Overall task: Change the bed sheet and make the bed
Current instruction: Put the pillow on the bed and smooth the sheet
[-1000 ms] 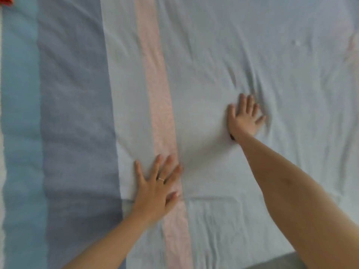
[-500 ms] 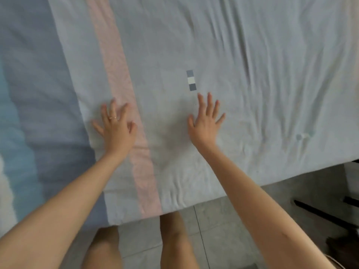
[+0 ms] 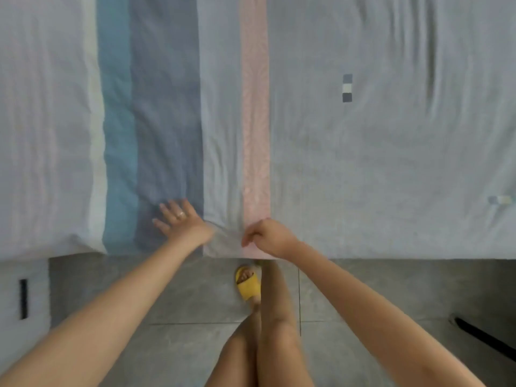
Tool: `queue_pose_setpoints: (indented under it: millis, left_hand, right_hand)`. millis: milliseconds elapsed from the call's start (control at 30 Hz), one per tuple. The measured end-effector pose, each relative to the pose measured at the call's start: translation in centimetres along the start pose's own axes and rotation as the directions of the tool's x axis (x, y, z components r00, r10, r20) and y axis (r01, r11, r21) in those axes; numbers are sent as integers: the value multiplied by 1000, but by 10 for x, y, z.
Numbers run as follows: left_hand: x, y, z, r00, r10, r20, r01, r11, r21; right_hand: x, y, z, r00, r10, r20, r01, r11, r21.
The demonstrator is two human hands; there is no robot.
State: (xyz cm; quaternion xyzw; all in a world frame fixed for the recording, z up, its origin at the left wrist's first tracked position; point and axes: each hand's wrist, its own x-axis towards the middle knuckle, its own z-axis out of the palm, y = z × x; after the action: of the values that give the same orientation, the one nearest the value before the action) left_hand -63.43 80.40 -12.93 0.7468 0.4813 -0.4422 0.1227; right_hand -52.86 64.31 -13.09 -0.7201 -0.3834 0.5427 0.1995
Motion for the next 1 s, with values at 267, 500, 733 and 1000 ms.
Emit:
queue_pose_setpoints:
  millis: [267, 500, 733, 1000]
  left_hand:
    - [70, -71, 6, 917, -13, -398, -82, 971, -223]
    - [-2, -119, 174, 908, -397, 137, 353, 544, -761]
    - [-77, 42, 140, 716, -113, -689, -324, 821, -471]
    - [-137, 363, 88, 808, 323, -493, -516, 792, -325]
  right_hand:
    - [1, 1, -35, 857, 7, -516, -68, 993, -98]
    - [35, -4, 46, 873, -232, -429, 52, 919, -391]
    - [13, 76, -54, 917, -389, -87, 154, 547, -823]
    - [-274, 395, -265, 576, 627, -525, -783, 608, -133]
